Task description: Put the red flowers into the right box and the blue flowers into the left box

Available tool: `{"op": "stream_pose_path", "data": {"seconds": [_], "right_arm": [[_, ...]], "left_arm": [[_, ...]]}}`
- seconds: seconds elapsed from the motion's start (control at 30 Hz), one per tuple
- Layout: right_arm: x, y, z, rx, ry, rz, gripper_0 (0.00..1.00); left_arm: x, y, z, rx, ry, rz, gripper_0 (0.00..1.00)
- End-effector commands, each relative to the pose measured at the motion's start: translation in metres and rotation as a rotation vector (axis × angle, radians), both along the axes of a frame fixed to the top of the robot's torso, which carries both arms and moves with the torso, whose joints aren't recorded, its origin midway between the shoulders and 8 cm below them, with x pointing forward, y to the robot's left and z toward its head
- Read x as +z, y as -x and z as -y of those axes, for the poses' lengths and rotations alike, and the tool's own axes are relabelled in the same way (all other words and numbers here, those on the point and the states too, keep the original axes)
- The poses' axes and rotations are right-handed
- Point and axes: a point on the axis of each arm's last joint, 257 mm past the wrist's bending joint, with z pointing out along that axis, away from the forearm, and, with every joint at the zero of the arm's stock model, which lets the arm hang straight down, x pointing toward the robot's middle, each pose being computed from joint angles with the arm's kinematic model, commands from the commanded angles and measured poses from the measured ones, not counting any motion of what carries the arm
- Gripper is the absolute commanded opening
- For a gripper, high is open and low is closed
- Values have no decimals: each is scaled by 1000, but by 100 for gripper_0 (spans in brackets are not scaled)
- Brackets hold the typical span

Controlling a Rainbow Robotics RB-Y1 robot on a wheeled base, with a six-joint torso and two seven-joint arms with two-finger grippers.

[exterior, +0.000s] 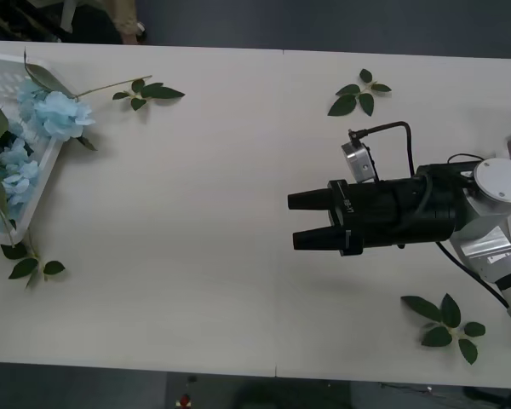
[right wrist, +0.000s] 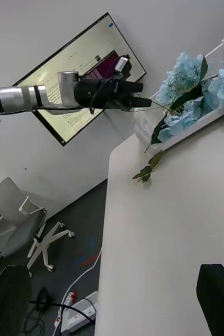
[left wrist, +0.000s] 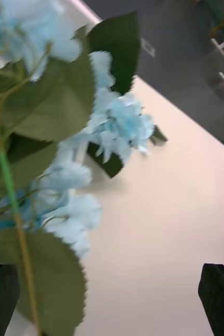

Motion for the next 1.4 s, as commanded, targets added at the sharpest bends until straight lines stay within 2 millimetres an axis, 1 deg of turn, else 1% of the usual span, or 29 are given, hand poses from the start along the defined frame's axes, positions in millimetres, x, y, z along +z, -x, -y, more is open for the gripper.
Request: {"op": "stream_pose_path", "data": {"seconds": [0.03, 0.07, 0.1, 0.13, 0.17, 0.23, 0.3, 0.33, 0.4, 0.43, 0.5, 0.6, 0.63, 0.67, 0.7, 0.73, 0.77, 0.83, 0.87, 0.9, 1.0, 1.07, 1.1, 1.13, 1.17, 1.23, 1.27, 1.33, 1.4], "right_arm": [[16, -8, -2, -14, -26, 65, 93], [17, -10, -2, -20, -27, 65, 92], [17, -10, -2, -20, -27, 65, 92], [16, -12, -3, -29, -28, 65, 92], [16, -13, -3, -30, -25, 67, 93], [15, -14, -2, -34, -21, 68, 92], [14, -14, -2, -37, -21, 66, 92], [14, -15, -2, -40, -16, 69, 93], [13, -18, -2, -53, -14, 70, 92], [12, -20, -2, -58, -11, 70, 92], [8, -25, -2, -81, 4, 75, 92], [3, -31, -6, -104, 16, 76, 91], [3, -32, -7, -107, 18, 77, 91], [0, -34, -7, -115, 29, 80, 91], [-1, -36, -7, -121, 34, 84, 91], [0, -37, -7, -123, 33, 86, 91], [0, -37, -7, -120, 33, 87, 91], [1, -34, -8, -109, 33, 87, 91], [1, -32, -7, -99, 36, 88, 91], [1, -31, -6, -94, 37, 89, 91], [3, -27, -4, -76, 37, 90, 91], [2, -21, -3, -53, 41, 89, 91], [2, -20, -3, -47, 41, 88, 91], [1, -16, -2, -35, 42, 86, 91], [1, -16, -1, -34, 43, 87, 91], [2, -15, 1, -30, 43, 89, 91], [2, -15, 1, -28, 43, 88, 91], [3, -15, 0, -31, 41, 89, 91], [3, -16, 1, -34, 42, 89, 91]], "left_arm": [[92, -3, 12, -123, -151, 241, 100], [106, -1, 21, -163, -190, 274, 100], [106, -1, 21, -163, -190, 274, 100], [130, 5, 47, -253, -278, 334, 100], [136, 6, 62, -296, -323, 358, 100], [142, 9, 100, -384, -400, 407, 100], [142, 11, 136, -439, -403, 428, 100], [136, 13, 159, -469, -396, 434, 100], [120, 15, 196, -508, -420, 443, 100], [113, 16, 206, -521, -435, 439, 100], [85, 19, 237, -550, -493, 418, 100], [51, 28, 277, -595, -517, 396, 100], [44, 30, 285, -604, -518, 393, 100], [32, 34, 300, -625, -512, 383, 100], [24, 36, 313, -634, -500, 380, 100], [20, 37, 319, -639, -495, 378, 100], [15, 38, 333, -646, -482, 385, 100], [7, 40, 351, -664, -492, 414, 100], [1, 42, 363, -677, -493, 427, 100], [-1, 45, 375, -687, -484, 444, 100], [-2, 58, 402, -731, -440, 484, 100], [0, 71, 417, -780, -410, 513, 100], [1, 76, 421, -797, -399, 524, 100], [4, 85, 428, -831, -379, 545, 100], [6, 90, 430, -849, -371, 556, 100], [13, 109, 433, -908, -322, 580, 100], [15, 119, 432, -940, -300, 591, 100], [19, 130, 428, -979, -285, 606, 100], [26, 145, 422, -1033, -262, 632, 100]]}}
